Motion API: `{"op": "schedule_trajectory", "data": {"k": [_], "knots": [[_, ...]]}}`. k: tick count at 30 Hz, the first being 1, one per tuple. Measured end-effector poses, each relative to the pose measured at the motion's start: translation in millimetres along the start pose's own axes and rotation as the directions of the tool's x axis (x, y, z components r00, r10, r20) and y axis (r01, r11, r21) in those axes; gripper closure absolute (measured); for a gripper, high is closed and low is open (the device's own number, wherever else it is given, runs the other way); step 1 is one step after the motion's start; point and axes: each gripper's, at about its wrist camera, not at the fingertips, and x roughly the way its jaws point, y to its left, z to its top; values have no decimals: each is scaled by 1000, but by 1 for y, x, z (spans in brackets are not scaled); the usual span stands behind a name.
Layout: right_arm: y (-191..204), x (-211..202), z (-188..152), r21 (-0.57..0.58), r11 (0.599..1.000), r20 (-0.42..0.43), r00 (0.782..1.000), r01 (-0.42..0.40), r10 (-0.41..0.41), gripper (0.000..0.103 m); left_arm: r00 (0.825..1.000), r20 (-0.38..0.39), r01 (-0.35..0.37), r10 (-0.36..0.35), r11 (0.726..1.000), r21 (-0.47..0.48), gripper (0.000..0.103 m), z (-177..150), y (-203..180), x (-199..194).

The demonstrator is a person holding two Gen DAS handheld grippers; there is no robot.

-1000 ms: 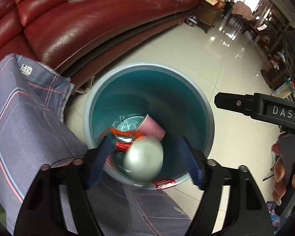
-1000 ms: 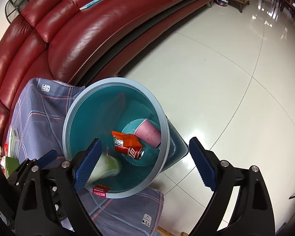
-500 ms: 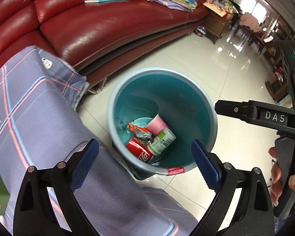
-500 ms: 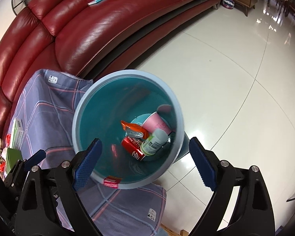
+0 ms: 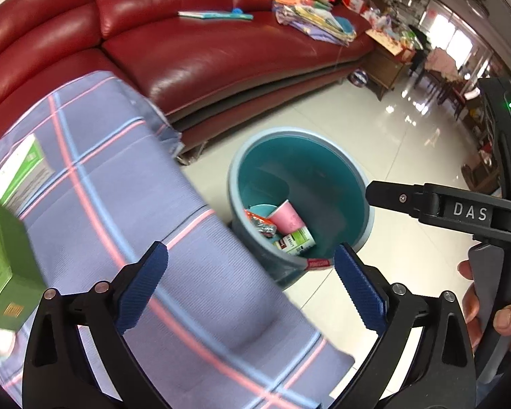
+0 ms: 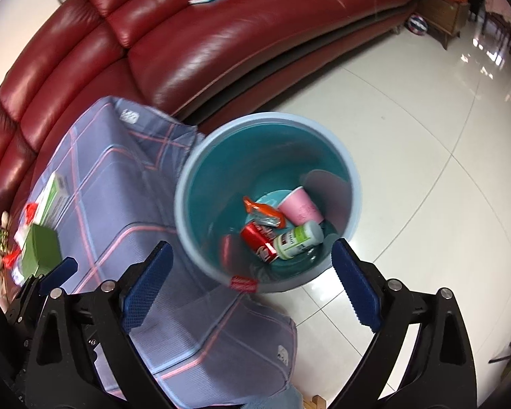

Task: Collect trash
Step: 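Move both open tools back over the table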

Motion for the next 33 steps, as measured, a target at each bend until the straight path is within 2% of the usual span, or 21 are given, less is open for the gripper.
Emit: {"op": "schedule_trajectory", "data": {"k": [9,15,22,29,33], "knots": [[74,-7,-19,-113,992,-16,999,-49,48,13,996,49,-68,74,992,-107,4,-42,61,-60],[146,-2,-32,-234,968,-55,995,-90,79,13,989,75,-113,131,972,-207,4,-76,115,-98],[236,9,-55,-367,920,-106,989,-138,106,13,971,88,-180,221,924,-337,4,-123,186,-137],[306,23,-76,-483,863,-140,986,-147,89,13,969,70,-181,237,873,-453,4,-150,246,-150],[334,32,-82,-534,834,-135,988,-135,73,13,971,60,-175,231,857,-484,4,-157,261,-148]]}}
